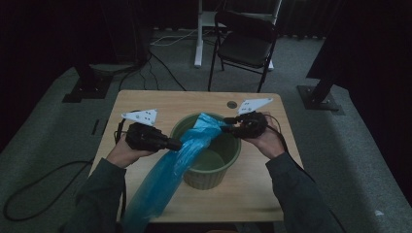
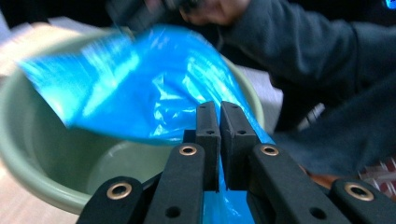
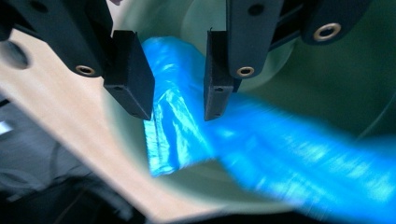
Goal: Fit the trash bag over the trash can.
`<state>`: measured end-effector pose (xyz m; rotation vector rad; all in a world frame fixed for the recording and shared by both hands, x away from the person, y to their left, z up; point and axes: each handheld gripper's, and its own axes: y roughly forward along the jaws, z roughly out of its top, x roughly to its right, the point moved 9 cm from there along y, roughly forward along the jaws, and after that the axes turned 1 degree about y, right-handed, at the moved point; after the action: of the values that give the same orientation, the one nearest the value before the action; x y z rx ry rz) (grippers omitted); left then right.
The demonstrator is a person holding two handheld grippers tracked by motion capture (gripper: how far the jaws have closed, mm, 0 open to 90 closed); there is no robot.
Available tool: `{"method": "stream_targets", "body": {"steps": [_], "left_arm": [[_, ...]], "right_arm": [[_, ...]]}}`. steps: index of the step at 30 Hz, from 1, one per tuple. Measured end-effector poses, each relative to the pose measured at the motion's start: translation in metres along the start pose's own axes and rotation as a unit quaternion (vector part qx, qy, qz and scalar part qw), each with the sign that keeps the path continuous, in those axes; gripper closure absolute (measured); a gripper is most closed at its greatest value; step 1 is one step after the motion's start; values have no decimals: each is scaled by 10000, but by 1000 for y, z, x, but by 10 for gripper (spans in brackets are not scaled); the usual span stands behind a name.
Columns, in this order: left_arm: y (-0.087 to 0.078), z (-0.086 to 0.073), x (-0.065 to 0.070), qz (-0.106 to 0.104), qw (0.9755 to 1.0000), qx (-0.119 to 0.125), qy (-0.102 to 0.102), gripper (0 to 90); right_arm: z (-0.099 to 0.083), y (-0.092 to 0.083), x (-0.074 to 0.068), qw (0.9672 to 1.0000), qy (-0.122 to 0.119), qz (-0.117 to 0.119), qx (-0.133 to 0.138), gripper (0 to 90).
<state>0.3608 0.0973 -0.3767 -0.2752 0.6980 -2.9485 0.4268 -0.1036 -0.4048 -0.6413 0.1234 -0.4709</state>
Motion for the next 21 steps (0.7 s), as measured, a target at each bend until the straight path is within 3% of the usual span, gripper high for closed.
{"method": "stream_targets", "body": {"steps": [4, 5, 8, 9, 10, 13, 15, 21], "left_arm": [[2, 5, -17, 559, 9982, 118, -199, 862], [4, 4, -22, 736, 9970, 61, -242, 862], [14, 7, -32, 999, 9943, 16, -364, 862], [14, 7, -32, 999, 9943, 16, -364, 862], [22, 11, -38, 1135, 9927, -13, -409, 862], [34, 16, -43, 1188, 9919, -96, -438, 863], [41, 16, -45, 1206, 9916, -141, -449, 861], [46, 16, -46, 1224, 9913, -140, -469, 818]], "right_arm": [[-10, 5, -12, 9989, -209, 308, -296, 644], [-10, 4, -12, 9989, -229, 272, -314, 640], [-7, -3, -5, 9998, -123, 74, -145, 603], [-7, -3, -5, 9998, -123, 74, -145, 603], [-5, -5, -3, 9999, -110, 33, -81, 594], [1, -15, -2, 9998, 7, -15, 188, 559], [3, -17, -6, 9995, 26, 115, 291, 546], [4, -12, -21, 9987, -78, 412, 302, 513]]}}
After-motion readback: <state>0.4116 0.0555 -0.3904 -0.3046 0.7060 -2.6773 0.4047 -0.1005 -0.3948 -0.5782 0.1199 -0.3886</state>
